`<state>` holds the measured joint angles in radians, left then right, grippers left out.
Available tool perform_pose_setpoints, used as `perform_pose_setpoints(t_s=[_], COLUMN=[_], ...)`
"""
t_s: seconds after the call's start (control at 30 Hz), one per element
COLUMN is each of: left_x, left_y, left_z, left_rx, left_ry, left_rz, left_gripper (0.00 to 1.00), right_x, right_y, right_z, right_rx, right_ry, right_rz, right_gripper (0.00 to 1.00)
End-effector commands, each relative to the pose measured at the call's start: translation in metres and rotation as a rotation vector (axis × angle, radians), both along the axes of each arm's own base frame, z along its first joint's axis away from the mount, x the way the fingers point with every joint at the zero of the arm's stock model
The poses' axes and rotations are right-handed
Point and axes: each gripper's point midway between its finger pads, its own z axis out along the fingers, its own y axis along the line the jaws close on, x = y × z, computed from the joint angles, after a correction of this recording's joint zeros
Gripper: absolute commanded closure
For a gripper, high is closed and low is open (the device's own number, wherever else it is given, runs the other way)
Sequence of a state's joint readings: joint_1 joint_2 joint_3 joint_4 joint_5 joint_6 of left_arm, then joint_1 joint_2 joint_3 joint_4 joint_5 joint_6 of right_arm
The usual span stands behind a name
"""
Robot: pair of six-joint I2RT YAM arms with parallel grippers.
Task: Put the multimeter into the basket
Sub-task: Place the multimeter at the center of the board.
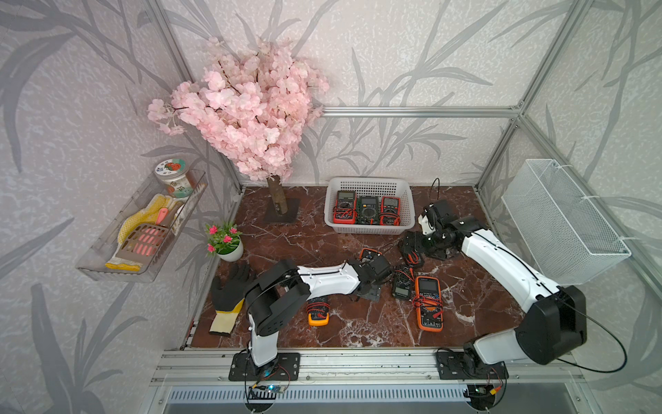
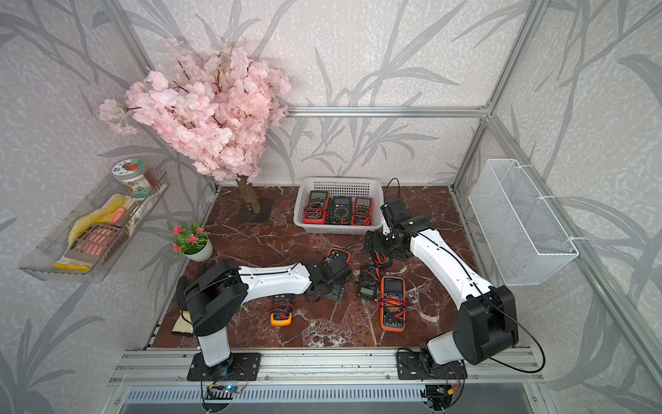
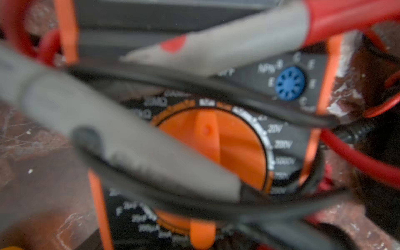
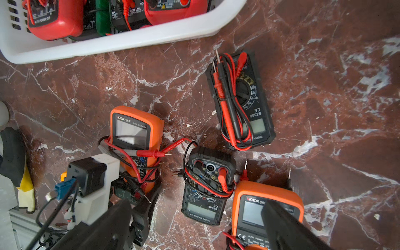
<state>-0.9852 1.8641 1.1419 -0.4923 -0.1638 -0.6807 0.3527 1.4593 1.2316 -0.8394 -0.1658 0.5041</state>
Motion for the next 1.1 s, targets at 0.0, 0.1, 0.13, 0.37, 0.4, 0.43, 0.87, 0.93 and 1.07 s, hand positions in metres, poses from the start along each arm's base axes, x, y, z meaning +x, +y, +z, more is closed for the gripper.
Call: perform_pose_setpoints(t_s=[0.0,0.1,0.13,0.37,0.4,0.43,0.87,0.93,1.07], left_x=[-0.001,0.002,0.003,0.013,0.014,0.016,0.034,0.036,0.036], left_y=[0.005,0.006,0.006,0.009,0.008,0.009,0.002,0.001,0.001], left_z=[-0.016,-0.014,-0.013,-0.007,-0.005,-0.005,-0.004,-0.002,0.01], left_rx=[0.042,0.048,0.051,0.058,0.054,0.055,-0.013,-0.022,-0.033], left_ry=[0.035,0.027,0.024,0.012,0.011,0.009,0.007,0.005,-0.003], left_rz=[-0.001,0.0,0.0,0.007,0.006,0.008,0.042,0.043,0.044], left_gripper=[0.33,0.18,0.14,0.0,0.0,0.0,0.43,0.62,0.94], right_x=[0.006,0.007,0.007,0.009,0.009,0.009,0.008,0.007,0.007], right_y=[-0.001,-0.002,-0.002,-0.002,-0.002,-0.003,-0.003,-0.003,-0.003], right_z=[0.006,0.007,0.006,0.006,0.006,0.006,0.006,0.006,0.007], right_rx=[-0.002,-0.001,-0.001,0.002,0.003,0.002,0.004,0.004,0.007], right_ry=[-0.012,-0.012,-0.012,-0.01,-0.011,-0.009,-0.003,-0.003,-0.005], right_rz=[-0.002,-0.004,-0.005,-0.009,-0.009,-0.01,-0.013,-0.013,-0.015], right_gripper=[0.01,0.01,0.01,0.01,0.01,0.01,0.01,0.01,0.01])
